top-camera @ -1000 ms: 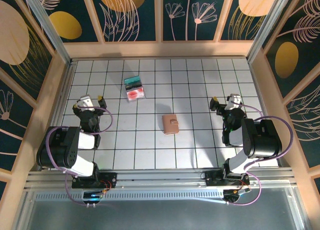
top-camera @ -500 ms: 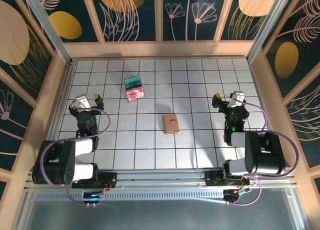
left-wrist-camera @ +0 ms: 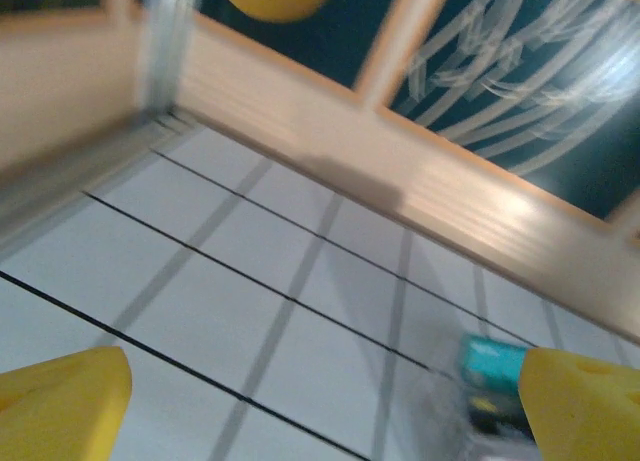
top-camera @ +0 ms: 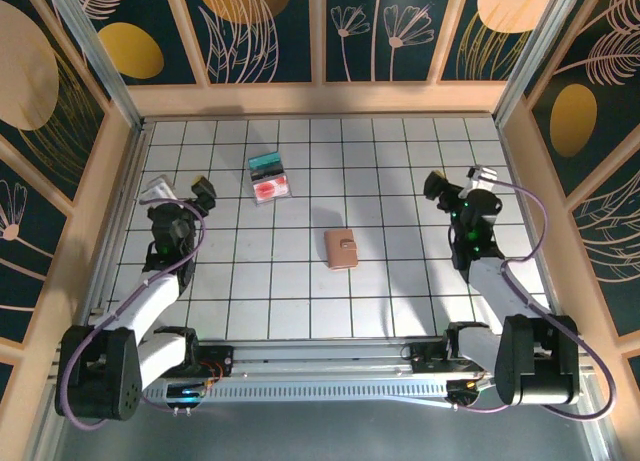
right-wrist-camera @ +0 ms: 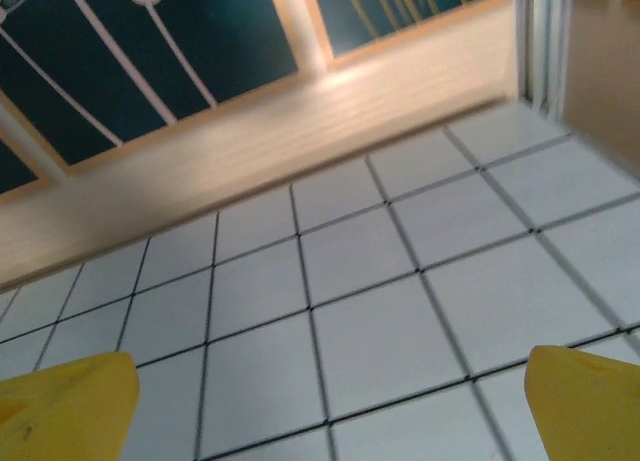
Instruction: Take the credit cards out of the card holder
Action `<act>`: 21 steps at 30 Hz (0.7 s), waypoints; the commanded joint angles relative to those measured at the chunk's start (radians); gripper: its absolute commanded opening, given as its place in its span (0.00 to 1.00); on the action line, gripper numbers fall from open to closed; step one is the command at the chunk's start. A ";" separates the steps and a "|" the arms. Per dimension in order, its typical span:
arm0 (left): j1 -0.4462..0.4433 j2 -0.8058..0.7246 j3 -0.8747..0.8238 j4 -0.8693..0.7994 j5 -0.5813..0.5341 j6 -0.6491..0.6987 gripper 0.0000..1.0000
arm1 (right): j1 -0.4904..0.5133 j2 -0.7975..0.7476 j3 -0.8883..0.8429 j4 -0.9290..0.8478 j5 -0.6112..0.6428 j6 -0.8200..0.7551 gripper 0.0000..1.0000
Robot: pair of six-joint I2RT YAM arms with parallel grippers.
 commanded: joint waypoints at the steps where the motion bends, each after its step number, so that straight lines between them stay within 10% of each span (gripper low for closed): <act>1: -0.106 -0.043 0.022 -0.155 0.035 -0.104 0.99 | 0.091 -0.035 0.064 -0.269 0.065 0.087 0.99; 9: -0.372 -0.035 0.032 -0.235 -0.122 -0.175 0.99 | 0.326 0.069 0.214 -0.568 0.088 0.217 0.99; 21: -0.382 0.111 0.112 -0.292 -0.194 -0.281 0.99 | 0.674 0.396 0.414 -0.844 0.046 0.451 0.99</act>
